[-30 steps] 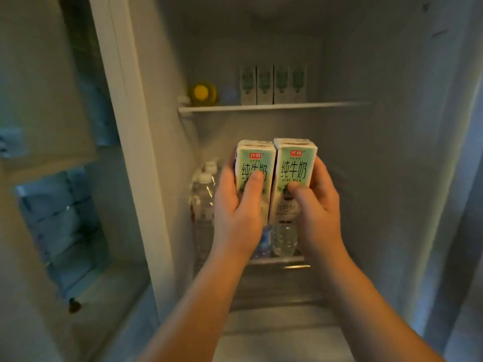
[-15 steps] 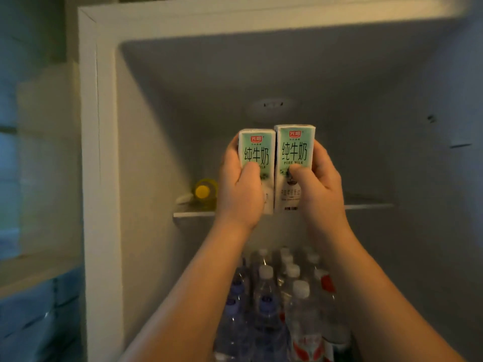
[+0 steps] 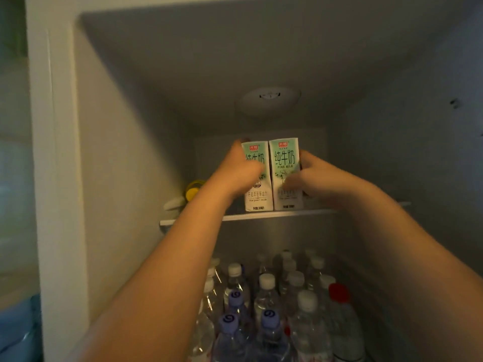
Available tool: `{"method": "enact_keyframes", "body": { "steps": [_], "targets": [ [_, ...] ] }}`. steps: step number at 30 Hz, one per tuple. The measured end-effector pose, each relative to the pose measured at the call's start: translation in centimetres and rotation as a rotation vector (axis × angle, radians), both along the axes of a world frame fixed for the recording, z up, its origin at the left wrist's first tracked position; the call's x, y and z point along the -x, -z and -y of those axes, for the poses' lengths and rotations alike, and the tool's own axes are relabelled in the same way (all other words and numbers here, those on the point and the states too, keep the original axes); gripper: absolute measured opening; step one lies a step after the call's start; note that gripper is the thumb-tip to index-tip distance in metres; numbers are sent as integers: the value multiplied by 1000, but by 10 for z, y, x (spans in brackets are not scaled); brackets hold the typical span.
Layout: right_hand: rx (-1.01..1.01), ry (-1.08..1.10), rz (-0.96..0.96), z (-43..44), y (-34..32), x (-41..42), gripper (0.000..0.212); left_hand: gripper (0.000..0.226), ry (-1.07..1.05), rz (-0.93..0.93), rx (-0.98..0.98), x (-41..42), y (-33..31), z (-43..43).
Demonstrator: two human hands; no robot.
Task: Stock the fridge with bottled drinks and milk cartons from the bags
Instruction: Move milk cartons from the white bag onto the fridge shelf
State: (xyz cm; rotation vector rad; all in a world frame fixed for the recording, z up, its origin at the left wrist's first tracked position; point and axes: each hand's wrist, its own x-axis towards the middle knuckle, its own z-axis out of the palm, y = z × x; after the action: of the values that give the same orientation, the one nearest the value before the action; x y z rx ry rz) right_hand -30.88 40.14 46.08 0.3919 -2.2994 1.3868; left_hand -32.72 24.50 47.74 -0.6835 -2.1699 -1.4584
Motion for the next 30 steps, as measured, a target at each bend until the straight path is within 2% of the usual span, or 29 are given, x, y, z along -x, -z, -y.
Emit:
{"method": "enact_keyframes", "body": {
  "steps": [4, 7, 11, 20, 24, 27, 30],
  "targets": [
    [-371, 70, 127, -18, -7, 0, 32, 73, -173, -43, 450, -8, -28, 15],
    [-358, 104, 185, -16, -12, 6, 31, 71, -284, -38, 614, -3, -44, 14],
    [-381, 177, 235, -4, -23, 17, 23, 57, -336, -43, 806, 18, -56, 3],
    [-572, 322, 512, 12, -44, 63, 30, 68, -412, -96, 982, 74, -66, -7],
    [-655, 395, 520, 17, -48, 78, 37, 71, -428, -107, 1007, 96, -65, -6],
    [-719, 426, 533, 20, -51, 84, 32, 75, -461, -124, 1036, 110, -66, -6],
    [-806, 441, 423, 21, -50, 88, 35, 81, -507, -190, 1074, 128, -65, -9]
  ]
}}
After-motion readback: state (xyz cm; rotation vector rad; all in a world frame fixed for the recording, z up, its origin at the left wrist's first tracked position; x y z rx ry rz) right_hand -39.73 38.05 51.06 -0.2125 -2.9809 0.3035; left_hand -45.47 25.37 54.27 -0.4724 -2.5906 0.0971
